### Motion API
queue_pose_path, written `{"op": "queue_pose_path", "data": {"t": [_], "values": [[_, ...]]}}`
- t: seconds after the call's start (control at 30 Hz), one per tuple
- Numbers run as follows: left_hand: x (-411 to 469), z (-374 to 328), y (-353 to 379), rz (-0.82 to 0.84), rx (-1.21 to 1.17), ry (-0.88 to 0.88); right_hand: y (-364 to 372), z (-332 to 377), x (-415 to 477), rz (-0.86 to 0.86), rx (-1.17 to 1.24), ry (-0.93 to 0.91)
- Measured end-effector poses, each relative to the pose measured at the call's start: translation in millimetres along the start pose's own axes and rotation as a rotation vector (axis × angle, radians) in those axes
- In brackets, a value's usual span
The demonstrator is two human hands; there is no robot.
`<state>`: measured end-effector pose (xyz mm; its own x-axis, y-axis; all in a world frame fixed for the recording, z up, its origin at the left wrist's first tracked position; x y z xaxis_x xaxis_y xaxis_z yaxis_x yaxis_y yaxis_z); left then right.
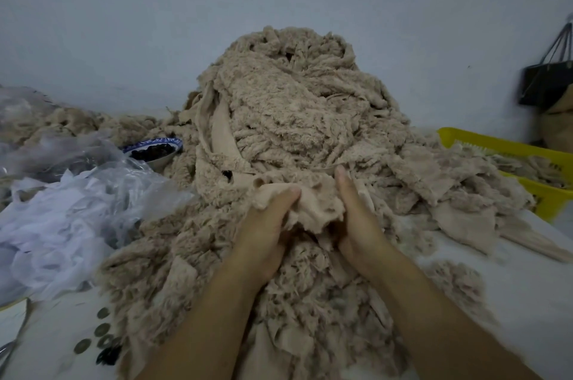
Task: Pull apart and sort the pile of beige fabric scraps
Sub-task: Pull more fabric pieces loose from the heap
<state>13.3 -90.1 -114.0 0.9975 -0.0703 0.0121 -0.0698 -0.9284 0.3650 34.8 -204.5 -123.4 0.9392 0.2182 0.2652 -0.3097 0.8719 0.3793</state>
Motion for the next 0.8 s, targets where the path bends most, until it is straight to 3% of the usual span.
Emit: {"op": "queue_pose_path", "data": {"t": [0.07,0.13,0.23,0.37,0.43,0.63,0.8], "values": [[-2.6,3.6,-1.5,-0.046,0.266,-0.009,0.9,-3.9,-2.1,0.039,0.026,0.062],[-4.0,18.0,-4.3,-0.034,0.578,-0.125,-1.0,-9.8,-4.5,0.025,-0.032,0.137],[-5.2,28.5,0.9,0.032,0.696,-0.220,-8.7,-6.7,-3.0,-0.082,-0.185,0.104],[1.2,12.7,-12.2,-0.203,0.528,-0.131,-18.7,16.7,0.0,-0.207,-0.572,-0.177],[3.5,12.8,-19.7,-0.250,0.493,-0.178,-8.1,16.4,0.4,-0.109,-0.750,-0.229],[11.1,18.3,-36.7,-0.294,0.153,-0.286,20.4,0.0,-4.3,0.222,-0.836,-0.223],[10.1,31.2,-41.6,-0.305,-0.490,-0.444,20.1,0.3,-5.7,0.278,-1.013,-0.244]]}}
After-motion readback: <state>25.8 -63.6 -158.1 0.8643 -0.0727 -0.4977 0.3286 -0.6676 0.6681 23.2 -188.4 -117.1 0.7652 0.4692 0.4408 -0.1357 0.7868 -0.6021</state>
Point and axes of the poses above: each hand's wrist, its own x-axis towards the middle knuckle, its own y-axis out of the palm, z = x × y, the point moved 8 cm from there along x, towards the middle knuckle, and after that the axes turned 9 degrees about -y, right-handed, at the moved point
